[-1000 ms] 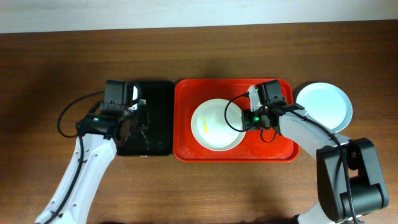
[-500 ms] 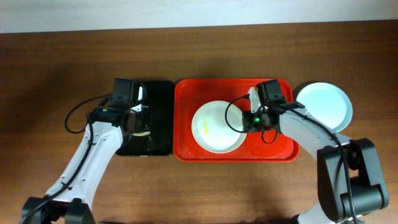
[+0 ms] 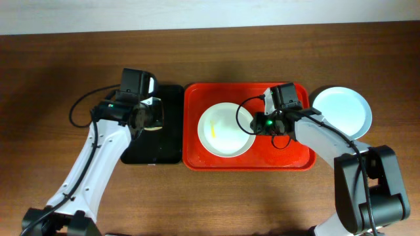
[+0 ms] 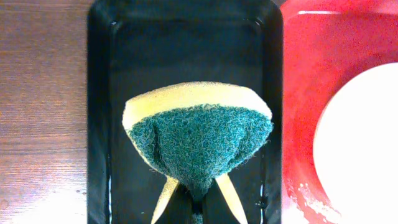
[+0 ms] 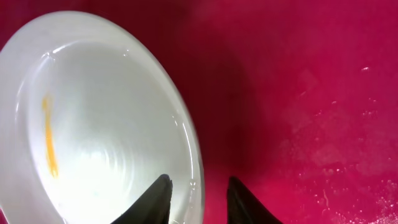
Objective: Clean dirty plates on tray and stack at the side
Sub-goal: 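Grasp the green sponge with the left gripper and lift it, then carry the sponge right onto the white plate held by the right gripper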
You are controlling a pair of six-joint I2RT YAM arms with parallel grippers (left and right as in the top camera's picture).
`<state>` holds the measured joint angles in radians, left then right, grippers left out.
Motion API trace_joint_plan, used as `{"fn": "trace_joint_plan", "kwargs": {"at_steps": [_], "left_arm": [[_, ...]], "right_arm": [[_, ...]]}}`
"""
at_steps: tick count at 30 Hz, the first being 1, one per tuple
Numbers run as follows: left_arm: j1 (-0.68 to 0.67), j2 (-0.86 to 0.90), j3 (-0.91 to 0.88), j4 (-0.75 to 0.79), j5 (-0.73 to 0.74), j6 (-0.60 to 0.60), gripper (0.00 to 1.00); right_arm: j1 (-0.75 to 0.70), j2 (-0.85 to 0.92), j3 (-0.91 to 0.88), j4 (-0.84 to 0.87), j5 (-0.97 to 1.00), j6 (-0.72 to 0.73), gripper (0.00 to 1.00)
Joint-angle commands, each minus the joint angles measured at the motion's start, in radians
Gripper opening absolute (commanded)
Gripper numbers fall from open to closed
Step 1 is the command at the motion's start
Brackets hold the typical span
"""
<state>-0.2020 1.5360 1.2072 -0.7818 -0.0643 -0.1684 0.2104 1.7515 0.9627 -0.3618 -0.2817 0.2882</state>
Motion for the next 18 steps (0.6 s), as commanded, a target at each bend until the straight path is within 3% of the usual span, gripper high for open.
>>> {"fn": "trace_joint_plan", "kwargs": {"at_steps": [1,3,4,5,6,8,13,18], "left_arm": [[-0.008,0.042,0.038,-0.015,-0.004,-0.002,0.0],[-0.008,0.065,0.068,-0.023,-0.004,-0.002,0.0],[-0.008,0.075,0.086,-0.027,-0.004,-0.002,0.0],[-0.008,0.089,0.113,-0.037,-0.004,-0.002,0.0],[-0.008,0.097,0.13,-0.045,-0.004,-0.002,0.0],[-0.008,0.119,0.182,-0.074,0.001,-0.002,0.0],[-0.027,0.136,0.213,-0.053,0.197,-0.056,0.0],[-0.108,0.136,0.212,-0.045,0.222,-0.137,0.0]], "right_arm": [[0.006,0.008,-0.009,0.003,0.028,0.005,0.15],[0.006,0.011,-0.011,0.004,0.028,0.005,0.15],[0.006,0.018,-0.011,0.004,0.028,0.005,0.23],[0.007,0.027,-0.011,0.004,0.027,0.005,0.24],[0.007,0.036,-0.011,0.004,0.027,0.005,0.22],[0.007,0.056,-0.011,0.011,0.014,0.005,0.04],[0.007,0.069,-0.01,0.034,-0.025,0.005,0.04],[0.007,0.069,-0.01,0.048,-0.043,0.005,0.04]]}}
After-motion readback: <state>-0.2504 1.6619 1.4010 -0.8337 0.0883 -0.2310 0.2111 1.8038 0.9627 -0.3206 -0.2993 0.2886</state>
